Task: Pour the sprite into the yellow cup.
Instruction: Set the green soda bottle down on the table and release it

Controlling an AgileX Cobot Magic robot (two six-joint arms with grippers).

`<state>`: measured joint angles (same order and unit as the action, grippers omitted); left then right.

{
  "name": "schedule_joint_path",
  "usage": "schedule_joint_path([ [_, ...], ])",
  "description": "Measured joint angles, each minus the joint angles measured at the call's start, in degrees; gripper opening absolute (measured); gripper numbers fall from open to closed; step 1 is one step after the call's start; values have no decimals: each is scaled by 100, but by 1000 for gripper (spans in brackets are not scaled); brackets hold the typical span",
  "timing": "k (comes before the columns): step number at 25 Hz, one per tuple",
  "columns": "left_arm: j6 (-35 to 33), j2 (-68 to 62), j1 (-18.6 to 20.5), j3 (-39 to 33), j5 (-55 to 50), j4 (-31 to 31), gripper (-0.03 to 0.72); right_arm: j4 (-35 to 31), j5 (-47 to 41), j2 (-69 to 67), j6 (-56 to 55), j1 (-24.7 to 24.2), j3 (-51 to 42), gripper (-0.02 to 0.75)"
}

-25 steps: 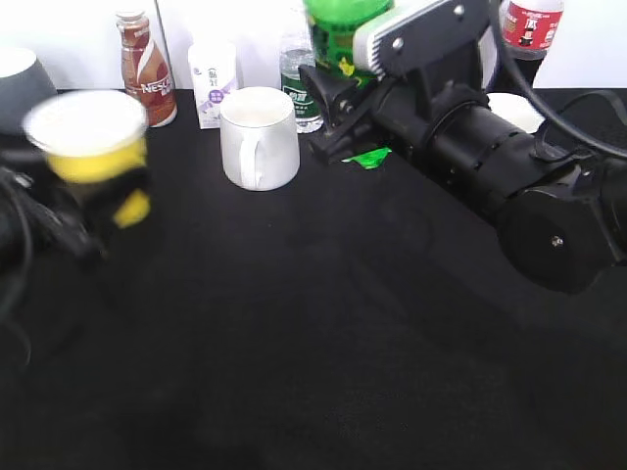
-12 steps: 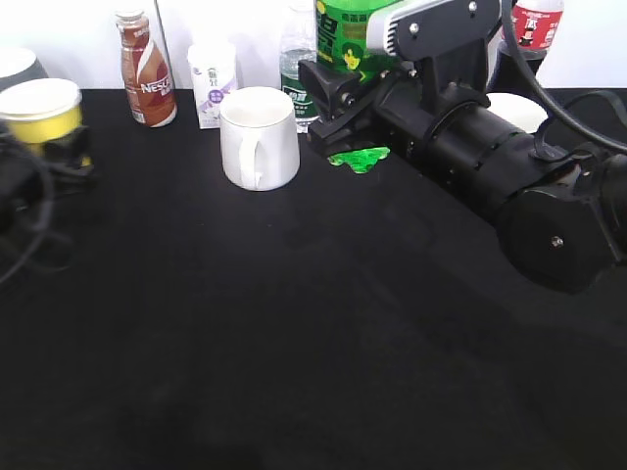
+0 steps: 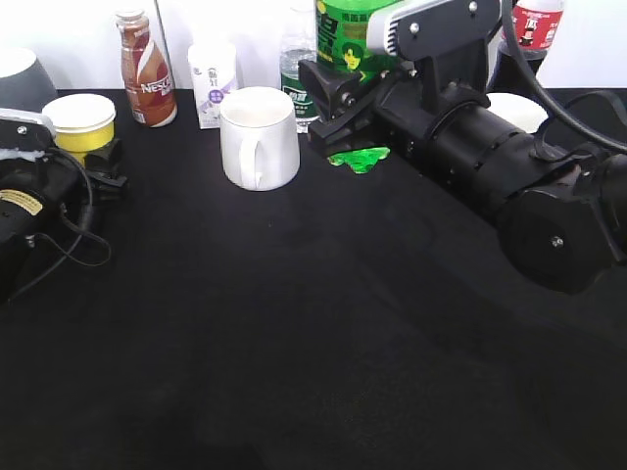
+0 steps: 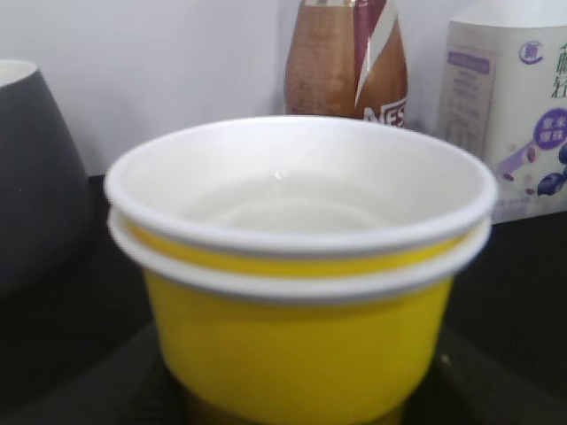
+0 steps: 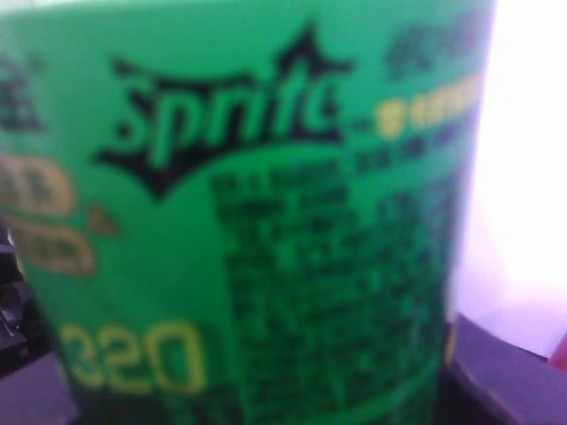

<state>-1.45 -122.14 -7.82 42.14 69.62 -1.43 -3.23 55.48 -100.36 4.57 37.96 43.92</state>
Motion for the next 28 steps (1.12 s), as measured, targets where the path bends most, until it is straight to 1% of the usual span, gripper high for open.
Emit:
schedule_joint_path([
  [3,0,-16,18,-53,-7,-65,573,-5,0,0,-7,0,0,458],
  [7,7,91,18,-640,137,-100,585,-60,0,0,-7,0,0,458],
  [9,2,399,18,-1141,71,-55,585,-259,0,0,7,0,0,458],
  [11,-1,908,18,-1750,1,60,585,-780,0,0,227,0,0,458],
  [13,-1,1720,-30,-2458,-10,87,585,-1379,6,-153,445,-34,199,458],
  [15,-1,2779,-89,-3021,-52,87,585,-1562,10,-613,489,-184,595,458],
  [16,-1,3309,-89,-3144,-403,82,585,-1591,10,-886,489,-284,819,458],
  [19,109,4867,-89,-3192,-1721,-132,585,-1766,10,-1631,489,-529,1382,458],
  [21,182,5577,-89,-3192,-2439,-234,585,-1802,39,-2037,484,-603,1601,458],
  [22,193,5820,-89,-3192,-2639,-247,585,-1797,67,-2184,425,-603,1690,458],
  [25,199,5934,-89,-3192,-2767,-256,584,-1795,109,-2516,157,-603,1931,458],
  [28,199,5940,-89,-2908,-2816,-371,584,-1778,163,-2717,123,-603,2103,458],
])
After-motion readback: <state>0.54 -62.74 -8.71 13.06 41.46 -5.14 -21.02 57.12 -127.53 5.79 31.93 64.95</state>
